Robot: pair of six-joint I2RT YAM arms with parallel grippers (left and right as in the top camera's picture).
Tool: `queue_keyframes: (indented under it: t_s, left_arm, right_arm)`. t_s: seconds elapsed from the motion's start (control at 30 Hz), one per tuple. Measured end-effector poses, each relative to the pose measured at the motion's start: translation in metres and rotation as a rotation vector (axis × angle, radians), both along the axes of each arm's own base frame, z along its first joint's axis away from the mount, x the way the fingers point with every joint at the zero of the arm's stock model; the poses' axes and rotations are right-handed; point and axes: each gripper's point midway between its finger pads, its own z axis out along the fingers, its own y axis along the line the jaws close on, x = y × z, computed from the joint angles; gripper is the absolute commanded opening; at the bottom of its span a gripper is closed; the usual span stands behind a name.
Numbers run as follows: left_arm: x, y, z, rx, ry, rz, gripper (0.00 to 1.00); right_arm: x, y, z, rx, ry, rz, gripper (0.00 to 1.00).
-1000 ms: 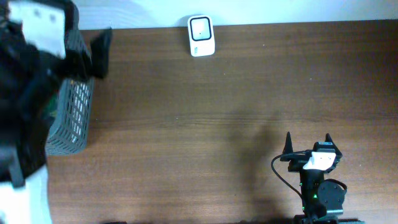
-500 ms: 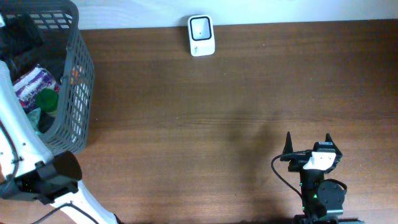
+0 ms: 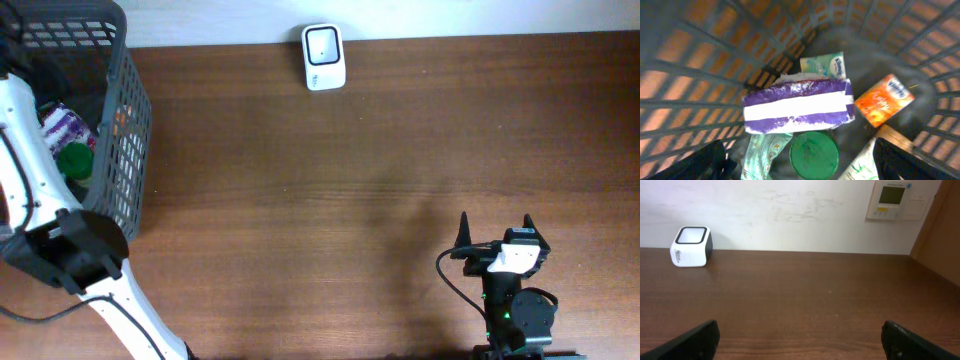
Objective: Scan the item barcode
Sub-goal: 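Move the left gripper into the basket over the purple-white package, then lift the purple-white package out and carry it toward the scanner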
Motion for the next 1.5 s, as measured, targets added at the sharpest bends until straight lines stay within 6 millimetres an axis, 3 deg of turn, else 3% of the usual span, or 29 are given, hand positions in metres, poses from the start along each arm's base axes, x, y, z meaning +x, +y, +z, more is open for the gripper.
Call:
queue_keyframes:
  t_s: [0.17,0.33,0.43,0.5,0.6,0.63,0.9,1.03,1.17,1.27,1.3,1.33,1.5]
  left_arm:
    - [0.012,0.005,-0.041,-0.022,0.060,-0.003,0.93]
    - [0.027,0.011,-0.066,-0.025,0.060,-0.008,0.84]
    - [0.031,0.012,-0.084,-0.036,0.082,-0.009,0.72]
    - [0.032,0.013,-0.100,-0.048,0.110,-0.010,0.59]
    - [0.032,0.014,-0.108,-0.050,0.120,-0.005,0.05]
    - [0.033,0.014,-0.107,-0.049,0.118,-0.007,0.00]
    - [0.028,0.009,-0.094,-0.065,0.120,-0.013,0.00]
    - [0.043,0.002,-0.051,-0.107,-0.053,0.024,0.00]
    - [0.051,-0.016,0.030,-0.149,-0.300,0.013,0.00]
    - [0.033,-0.037,0.125,-0.134,-0.517,-0.038,0.00]
    - [0.019,-0.052,0.163,-0.143,-0.601,-0.079,0.00]
    - [0.008,-0.064,0.189,-0.154,-0.660,-0.118,0.00]
    - [-0.034,-0.129,0.276,-0.229,-0.867,-0.337,0.00]
  right_arm:
    - [0.000,0.000,0.000,0.000,0.000,0.000,0.98]
    - [0.000,0.000,0.000,0.000,0.000,0.000,0.98]
    - [0.000,0.000,0.000,0.000,0.000,0.000,0.98]
    - [0.000,0.000,0.000,-0.001,0.000,0.000,0.98]
    - [0.000,0.000,0.000,0.000,0.000,0.000,0.98]
    - [0.000,0.000,0.000,0.000,0.000,0.000,0.98]
    - [0.000,0.000,0.000,0.000,0.000,0.000,0.98]
    - [0.000,0.000,0.000,0.000,0.000,0.000,0.98]
    - [0.000,0.000,0.000,0.000,0.000,0.000,0.98]
    - [0.000,0.000,0.000,0.000,0.000,0.000,0.98]
    - [0.000,0.000,0.000,0.000,0.000,0.000,0.98]
    - [0.000,0.000,0.000,0.000,0.000,0.000,0.98]
    - [0.000,0.000,0.000,0.000,0.000,0.000,0.98]
